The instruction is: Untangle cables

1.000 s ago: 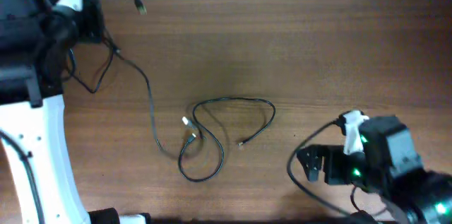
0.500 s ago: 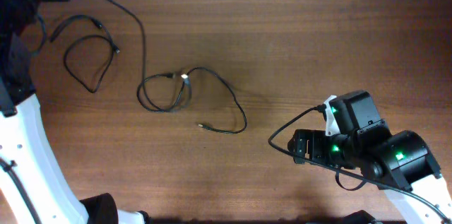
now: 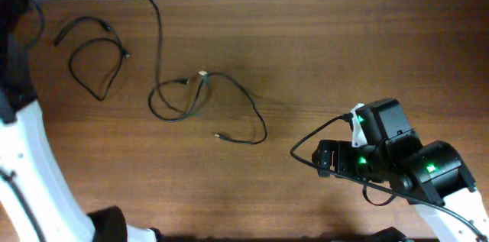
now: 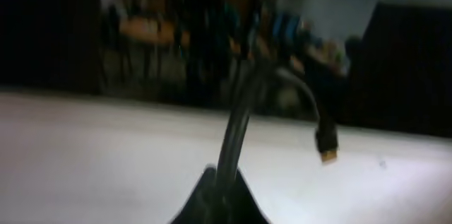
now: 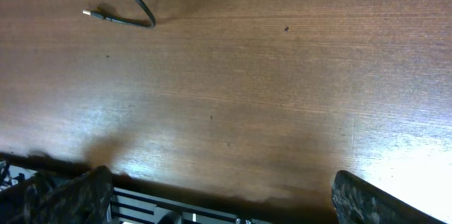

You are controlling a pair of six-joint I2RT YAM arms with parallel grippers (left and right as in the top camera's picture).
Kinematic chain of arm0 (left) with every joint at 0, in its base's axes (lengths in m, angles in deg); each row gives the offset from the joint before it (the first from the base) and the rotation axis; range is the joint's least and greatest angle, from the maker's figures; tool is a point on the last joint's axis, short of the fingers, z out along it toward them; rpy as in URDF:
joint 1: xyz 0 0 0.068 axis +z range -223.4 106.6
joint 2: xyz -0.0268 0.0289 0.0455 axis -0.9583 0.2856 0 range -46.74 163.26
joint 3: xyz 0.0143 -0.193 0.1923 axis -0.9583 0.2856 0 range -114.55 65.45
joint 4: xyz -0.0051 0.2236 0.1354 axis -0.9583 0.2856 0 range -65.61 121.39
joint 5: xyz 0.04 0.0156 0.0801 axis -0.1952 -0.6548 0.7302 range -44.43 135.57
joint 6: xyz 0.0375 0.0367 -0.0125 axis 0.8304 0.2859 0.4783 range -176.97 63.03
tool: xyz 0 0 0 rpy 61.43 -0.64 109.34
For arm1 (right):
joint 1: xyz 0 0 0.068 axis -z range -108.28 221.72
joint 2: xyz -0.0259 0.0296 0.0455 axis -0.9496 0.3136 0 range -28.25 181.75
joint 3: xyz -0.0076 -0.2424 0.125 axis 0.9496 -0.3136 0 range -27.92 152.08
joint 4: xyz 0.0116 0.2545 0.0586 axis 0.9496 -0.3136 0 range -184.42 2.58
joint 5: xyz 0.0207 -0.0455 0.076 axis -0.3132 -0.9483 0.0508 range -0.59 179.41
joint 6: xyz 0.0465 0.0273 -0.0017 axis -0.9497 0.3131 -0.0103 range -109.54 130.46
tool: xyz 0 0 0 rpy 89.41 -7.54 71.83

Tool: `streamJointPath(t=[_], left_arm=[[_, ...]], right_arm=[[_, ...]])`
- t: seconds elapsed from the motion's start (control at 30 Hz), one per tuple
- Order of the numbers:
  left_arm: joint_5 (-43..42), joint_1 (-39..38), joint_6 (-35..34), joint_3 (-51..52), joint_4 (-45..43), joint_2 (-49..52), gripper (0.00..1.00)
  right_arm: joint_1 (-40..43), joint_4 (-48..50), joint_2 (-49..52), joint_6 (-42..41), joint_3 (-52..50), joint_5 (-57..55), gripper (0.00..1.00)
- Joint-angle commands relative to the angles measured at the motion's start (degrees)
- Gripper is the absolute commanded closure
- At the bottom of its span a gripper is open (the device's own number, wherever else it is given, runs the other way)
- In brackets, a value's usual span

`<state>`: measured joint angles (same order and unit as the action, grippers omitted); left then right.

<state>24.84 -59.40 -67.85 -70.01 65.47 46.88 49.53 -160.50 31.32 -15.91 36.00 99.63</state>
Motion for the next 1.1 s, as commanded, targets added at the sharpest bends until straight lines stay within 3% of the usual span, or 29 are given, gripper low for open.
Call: streamJointPath(t=[0.0,0.07,0.3,0.5,0.6,0.63,0.67,0.7,0.9,0.97,1.07], left_arm=[[2.3,-0.2,1.3,-0.6,-11.4,6.3,1.0],[2.3,-2.1,1.3,-0.6,-18.4,11.3,1.0],[-0.9,-10.4,1.3,-0.6,-18.7,29.6,1.0],[16.5,-11.6,1.3,-0.5,-4.5,39.9,1.0],[17.7,-11.6,1.3,-0.5,0.3,43.5,0.98],[17.7,-11.7,1.3,-0.5,1.4,44.1,0.68],[17.7,-11.6,1.3,-0.5,2.1,44.2,0.12],[17.8,-11.6,1.3,-0.6,2.8,44.2,0.01],[20.5,-11.8,1.2,-0.6,12.3,34.6,0.01],[19.4,-12.5,-3.9,-0.6,23.4,30.2,0.01],[11.9,-14.3,-5.0,-0.2,39.2,29.6,0.01]], right_arm=[[-0.3,0.1,0.0,-0.1,-0.7,-1.9,0.02],[-0.3,1.1,0.1,-0.1,-0.7,-2.1,0.01],[-0.3,4.3,0.1,-0.1,-0.8,-3.6,0.01],[-0.3,4.4,0.1,-0.1,-0.8,-6.5,0.01],[-0.3,4.5,0.8,-0.1,-0.8,-7.0,0.02],[-0.3,4.3,1.3,-0.1,-0.8,-7.0,0.01],[-0.3,4.3,1.6,-0.1,-0.8,-7.0,0.02],[-0.3,4.3,1.9,-0.1,-0.8,-7.0,0.01],[-0.3,4.1,2.6,-0.1,-0.8,-6.0,0.01],[-0.3,4.2,2.6,-0.6,-0.8,-6.0,0.01],[-0.3,3.8,2.5,-1.2,-0.8,-6.0,0.01]])
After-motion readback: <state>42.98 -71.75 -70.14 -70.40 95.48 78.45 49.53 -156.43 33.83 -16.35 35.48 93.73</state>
